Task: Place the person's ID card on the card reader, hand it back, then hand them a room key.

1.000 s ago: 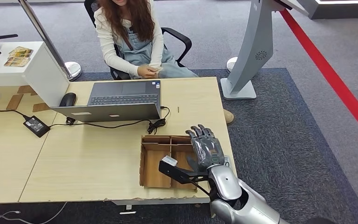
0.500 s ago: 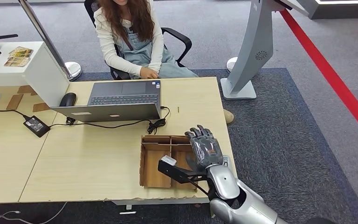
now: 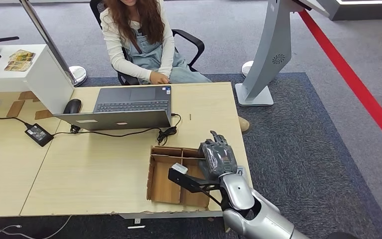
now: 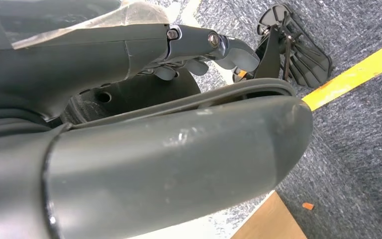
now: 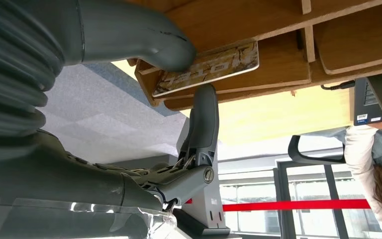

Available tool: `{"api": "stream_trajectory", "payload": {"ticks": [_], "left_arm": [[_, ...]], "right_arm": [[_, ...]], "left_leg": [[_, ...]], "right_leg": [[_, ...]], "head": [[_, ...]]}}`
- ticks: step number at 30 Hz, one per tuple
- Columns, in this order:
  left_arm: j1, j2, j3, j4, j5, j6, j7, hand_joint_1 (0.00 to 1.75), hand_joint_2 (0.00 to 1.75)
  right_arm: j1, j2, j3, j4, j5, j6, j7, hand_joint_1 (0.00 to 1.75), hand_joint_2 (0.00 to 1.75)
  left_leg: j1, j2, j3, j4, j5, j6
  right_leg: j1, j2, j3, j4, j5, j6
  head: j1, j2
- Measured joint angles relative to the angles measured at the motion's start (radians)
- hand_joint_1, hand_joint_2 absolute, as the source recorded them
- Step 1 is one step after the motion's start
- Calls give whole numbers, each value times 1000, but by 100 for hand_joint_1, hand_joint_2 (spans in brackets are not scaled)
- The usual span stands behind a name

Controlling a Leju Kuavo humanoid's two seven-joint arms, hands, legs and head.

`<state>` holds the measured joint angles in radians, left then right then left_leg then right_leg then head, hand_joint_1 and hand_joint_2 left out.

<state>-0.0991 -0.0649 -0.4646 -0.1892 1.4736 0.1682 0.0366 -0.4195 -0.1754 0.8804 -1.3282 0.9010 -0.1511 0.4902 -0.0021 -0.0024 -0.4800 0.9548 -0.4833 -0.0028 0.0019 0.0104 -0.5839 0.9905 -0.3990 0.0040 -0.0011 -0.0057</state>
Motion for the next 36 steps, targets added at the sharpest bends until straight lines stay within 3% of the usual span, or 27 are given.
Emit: {"api": "stream_trajectory", "payload": {"ticks": [7, 13, 17, 30, 36], "left_arm": [[0, 0, 0, 0, 0, 0, -1, 0, 0], [0, 0, 0, 0, 0, 1, -3, 0, 0], [0, 0, 0, 0, 0, 5, -4, 0, 0], [-1, -1, 0, 0, -6, 12, -5, 0, 0], [-1, -1, 0, 0, -18, 14, -5, 0, 0]], "right_arm": [[0, 3, 0, 9, -2, -1, -1, 104, 175], [-1, 7, 0, 15, -6, -9, -8, 150, 175], [-1, 10, 0, 20, -8, -20, -14, 171, 175], [-4, 18, -1, 30, -6, -52, -31, 175, 175], [-51, 18, -13, 25, -20, -55, -43, 175, 175]], "left_leg": [[0, 0, 0, 0, 0, 0], [0, 0, 0, 0, 0, 0], [0, 0, 0, 0, 0, 0], [0, 0, 0, 0, 0, 0], [0, 0, 0, 0, 0, 0]], "right_leg": [[0, 0, 0, 0, 0, 0], [0, 0, 0, 0, 0, 0], [0, 0, 0, 0, 0, 0], [0, 0, 0, 0, 0, 0], [0, 0, 0, 0, 0, 0]], "head": [[0, 0], [0, 0], [0, 0], [0, 0], [0, 0]]}}
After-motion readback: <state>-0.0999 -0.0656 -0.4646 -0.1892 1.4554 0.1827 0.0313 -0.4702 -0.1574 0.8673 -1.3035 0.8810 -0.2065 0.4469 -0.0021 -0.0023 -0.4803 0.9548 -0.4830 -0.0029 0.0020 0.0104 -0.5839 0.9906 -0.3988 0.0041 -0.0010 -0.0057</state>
